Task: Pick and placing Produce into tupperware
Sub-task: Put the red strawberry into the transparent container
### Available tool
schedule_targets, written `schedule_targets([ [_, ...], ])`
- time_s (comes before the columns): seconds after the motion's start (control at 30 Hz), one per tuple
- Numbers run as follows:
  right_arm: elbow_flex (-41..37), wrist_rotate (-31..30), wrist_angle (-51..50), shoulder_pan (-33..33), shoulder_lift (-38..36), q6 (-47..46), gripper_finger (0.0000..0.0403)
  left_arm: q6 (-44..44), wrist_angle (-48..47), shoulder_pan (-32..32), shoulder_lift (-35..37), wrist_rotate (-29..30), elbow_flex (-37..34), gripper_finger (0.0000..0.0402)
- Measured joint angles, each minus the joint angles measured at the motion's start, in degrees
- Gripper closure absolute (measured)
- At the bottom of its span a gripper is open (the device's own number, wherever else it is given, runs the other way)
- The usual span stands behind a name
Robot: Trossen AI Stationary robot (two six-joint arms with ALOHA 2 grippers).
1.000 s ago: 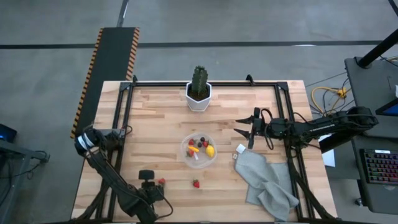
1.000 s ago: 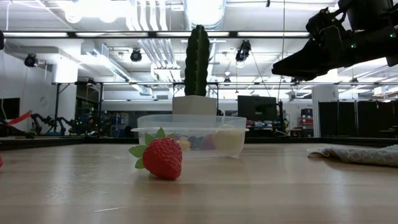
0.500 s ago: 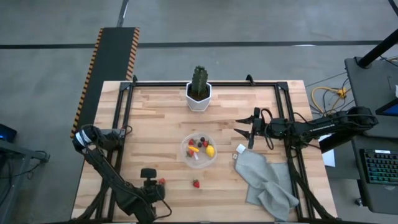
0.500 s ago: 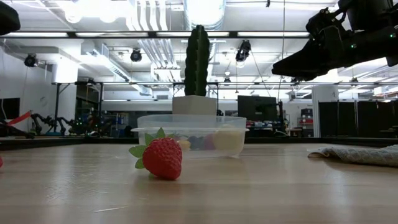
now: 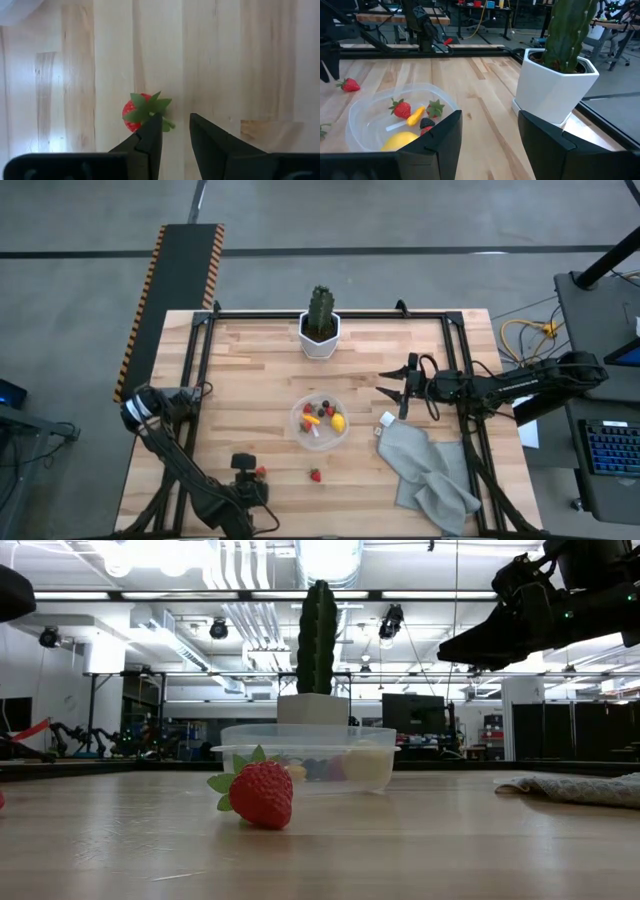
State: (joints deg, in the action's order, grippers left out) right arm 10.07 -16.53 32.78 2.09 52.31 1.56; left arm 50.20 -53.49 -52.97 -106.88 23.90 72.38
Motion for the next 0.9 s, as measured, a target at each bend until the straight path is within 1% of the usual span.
schedule_targets([
  [0.4, 0.00, 0.02, -1.18, 0.00, 0.00, -0.46, 0.0216, 0.44, -2.73, 0.00, -2.47, -0.97, 0.13, 0.0318],
  [0.53, 0.00, 0.02, -1.15, 0.02, 0.00, -0.57, 0.0216, 0.88, -3.59, 0.00, -2.59, -1.03, 0.13, 0.0318],
  [0.63, 0.00, 0.02, -1.14, 0.02, 0.00, -1.16, 0.0216, 3.31, -5.18, 0.00, -2.59, -0.99, 0.11, 0.0318],
  [0.9, 0.00, 0.02, -1.25, 0.02, 0.00, -1.16, 0.0216, 3.75, -5.95, 0.02, -2.59, -0.98, 0.02, 0.0318],
])
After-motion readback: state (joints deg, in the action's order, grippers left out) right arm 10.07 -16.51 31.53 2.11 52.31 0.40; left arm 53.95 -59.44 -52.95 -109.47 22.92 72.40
